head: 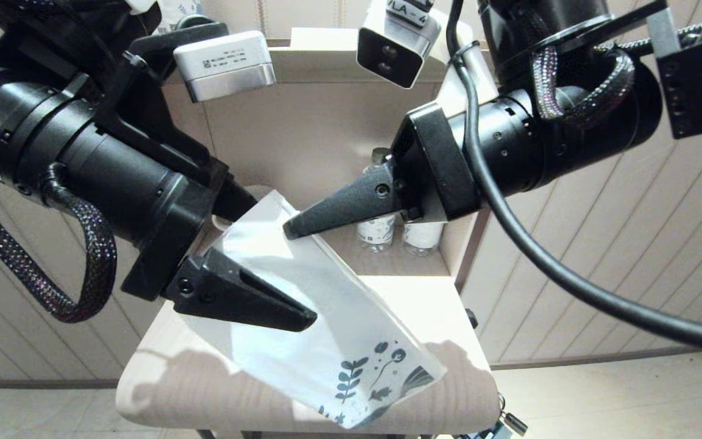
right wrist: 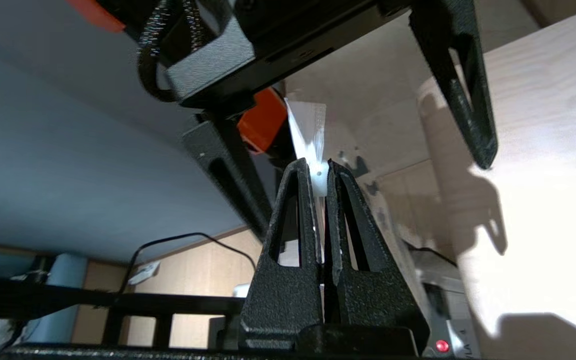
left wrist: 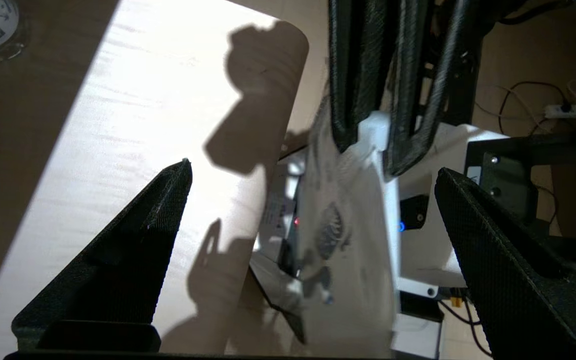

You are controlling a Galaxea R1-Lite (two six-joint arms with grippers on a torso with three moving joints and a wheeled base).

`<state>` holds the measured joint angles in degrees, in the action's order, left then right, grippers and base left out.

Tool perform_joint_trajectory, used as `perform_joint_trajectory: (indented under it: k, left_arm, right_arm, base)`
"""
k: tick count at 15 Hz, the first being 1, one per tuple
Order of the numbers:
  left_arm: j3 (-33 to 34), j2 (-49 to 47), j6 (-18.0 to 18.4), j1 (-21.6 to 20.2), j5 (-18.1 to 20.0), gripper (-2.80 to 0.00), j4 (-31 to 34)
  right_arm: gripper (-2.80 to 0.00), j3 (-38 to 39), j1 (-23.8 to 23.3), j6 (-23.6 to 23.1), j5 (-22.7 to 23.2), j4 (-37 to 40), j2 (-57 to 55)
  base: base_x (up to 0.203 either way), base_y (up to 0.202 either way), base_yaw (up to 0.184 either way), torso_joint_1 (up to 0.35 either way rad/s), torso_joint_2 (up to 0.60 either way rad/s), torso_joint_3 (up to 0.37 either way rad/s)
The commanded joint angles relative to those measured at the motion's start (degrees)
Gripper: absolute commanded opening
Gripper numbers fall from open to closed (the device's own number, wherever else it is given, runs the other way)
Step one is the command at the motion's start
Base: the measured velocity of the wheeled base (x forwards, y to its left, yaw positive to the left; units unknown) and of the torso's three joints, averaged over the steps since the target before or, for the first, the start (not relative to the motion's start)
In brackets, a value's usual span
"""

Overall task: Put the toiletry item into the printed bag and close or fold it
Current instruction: Hand it to the other hand

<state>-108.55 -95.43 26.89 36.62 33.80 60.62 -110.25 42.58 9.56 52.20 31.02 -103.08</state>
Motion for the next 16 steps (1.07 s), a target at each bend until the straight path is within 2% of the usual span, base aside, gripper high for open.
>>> perform_joint_trajectory:
  k: [1,3,5,7,8,10,11,16]
  left_arm:
    - [1.2,1.3,0.2,0.0,-1.8,0.00,-0.2]
    - [1.4,1.0,0.4,-0.1,-2.3,0.00,-0.7]
    - [1.8,0.4,0.6,-0.2,-2.3,0.00,-1.9]
    - [4.2,-0.3,0.6,-0.5,-1.8,0.00,-6.0]
    - [6.0,-0.6,0.5,-0.5,-0.6,0.00,-9.4]
    - [9.9,-0.9,-0.2,-0.5,5.2,0.00,-16.3]
    - [11.2,-1.3,-0.7,-0.5,6.1,0.00,-18.3]
    - [12.7,-0.8,0.4,-0.6,5.8,0.00,-18.8]
  right_arm:
    - [-2.80,-0.1,-0.3,0.0,0.6,1.0,0.0]
    - [-2.80,-0.4,-0.9,-2.1,-0.2,2.3,-0.3]
    - [-2.80,-0.4,-1.2,-3.5,-3.0,2.1,-0.5]
    - [-2.80,-0.2,-1.0,-4.2,-5.8,2.4,-0.1]
    - [-2.80,0.0,-0.8,-4.7,-5.8,2.4,0.0]
    - [-2.80,0.2,-0.9,-5.2,-5.5,2.6,-0.3]
    - [-2.80,0.6,-1.0,-5.2,-5.5,2.6,-0.4]
    - [-2.80,0.0,-1.2,-5.1,-5.5,2.4,-0.3]
  base:
    - [0.000,0.000,0.000,0.000,0.00,0.000]
    - [0.000,0.000,0.000,0.000,0.00,0.000]
    - [0.000,0.000,0.000,0.000,0.00,0.000]
    - [0.000,0.000,0.000,0.000,0.00,0.000]
    - [0.000,0.000,0.000,0.000,0.00,0.000]
    - [0.000,0.000,0.000,0.000,0.00,0.000]
    - [0.000,0.000,0.000,0.000,0.00,0.000]
    - [0.000,0.000,0.000,0.000,0.00,0.000]
